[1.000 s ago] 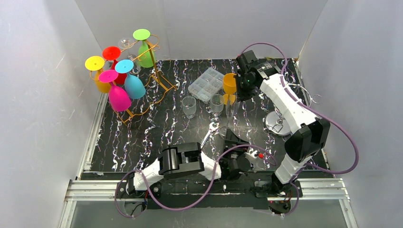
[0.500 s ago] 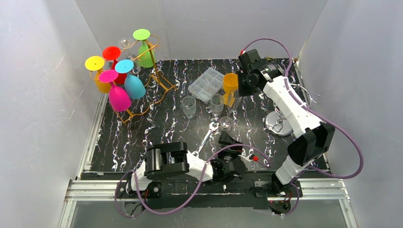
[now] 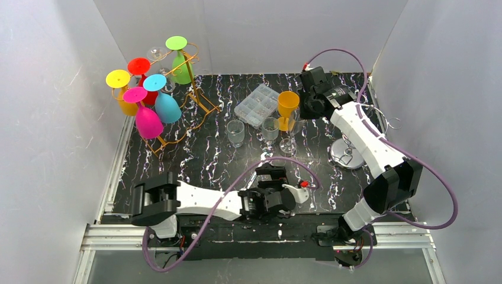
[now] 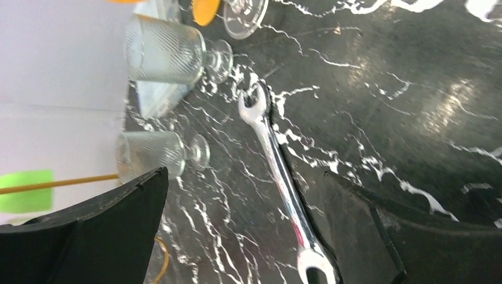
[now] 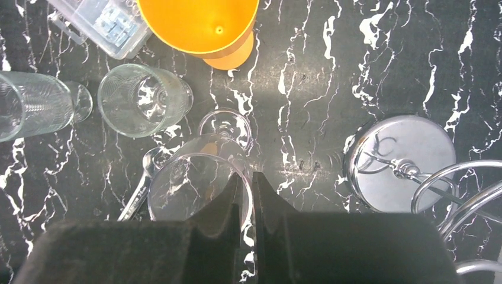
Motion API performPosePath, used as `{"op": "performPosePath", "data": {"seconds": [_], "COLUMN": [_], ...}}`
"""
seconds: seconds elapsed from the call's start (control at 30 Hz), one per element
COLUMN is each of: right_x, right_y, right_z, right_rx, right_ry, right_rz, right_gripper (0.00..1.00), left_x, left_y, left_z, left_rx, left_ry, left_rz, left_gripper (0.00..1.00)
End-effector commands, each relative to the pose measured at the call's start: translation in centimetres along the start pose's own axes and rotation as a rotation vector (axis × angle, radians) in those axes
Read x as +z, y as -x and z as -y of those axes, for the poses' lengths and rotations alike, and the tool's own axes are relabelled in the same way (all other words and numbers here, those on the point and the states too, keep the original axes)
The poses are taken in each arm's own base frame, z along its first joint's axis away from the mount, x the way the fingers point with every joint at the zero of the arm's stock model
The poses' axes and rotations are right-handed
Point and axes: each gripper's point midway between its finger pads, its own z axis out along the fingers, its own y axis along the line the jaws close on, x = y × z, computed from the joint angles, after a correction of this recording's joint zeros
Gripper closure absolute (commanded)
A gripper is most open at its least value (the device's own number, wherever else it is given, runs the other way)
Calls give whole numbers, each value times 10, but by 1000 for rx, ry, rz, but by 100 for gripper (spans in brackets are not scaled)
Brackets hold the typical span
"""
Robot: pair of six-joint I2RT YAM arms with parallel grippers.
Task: Take the wine glass off the wine glass rack
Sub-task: Place the wine glass at the center of the board.
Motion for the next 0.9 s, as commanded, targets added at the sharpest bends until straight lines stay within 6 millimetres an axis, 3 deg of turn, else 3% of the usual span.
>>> {"op": "performPosePath", "data": {"seconds": [0.0,0.27,0.57,0.87], "right_x": [-17,-13,1,9], "right_y": [29,28,21,14], "right_z": [6,8,4,3], "right_rx": [14,15,7,-5], "right_ry": [-24,-24,-19,-26], "right_rz": [158,196,169,138], "right_gripper": [99,99,99,86], "left_x": [-28,-60,-75,-83], "left_y": [-22,-22,-26,-32], "left_z": [0,-32,-83,-122], "left_rx": [-163,-455,-754,-922], "left_ry": [-132,-218,-257,-267], "left_rz": [-42,-47,-78,-93], "left_gripper": [2,2,2,2]}}
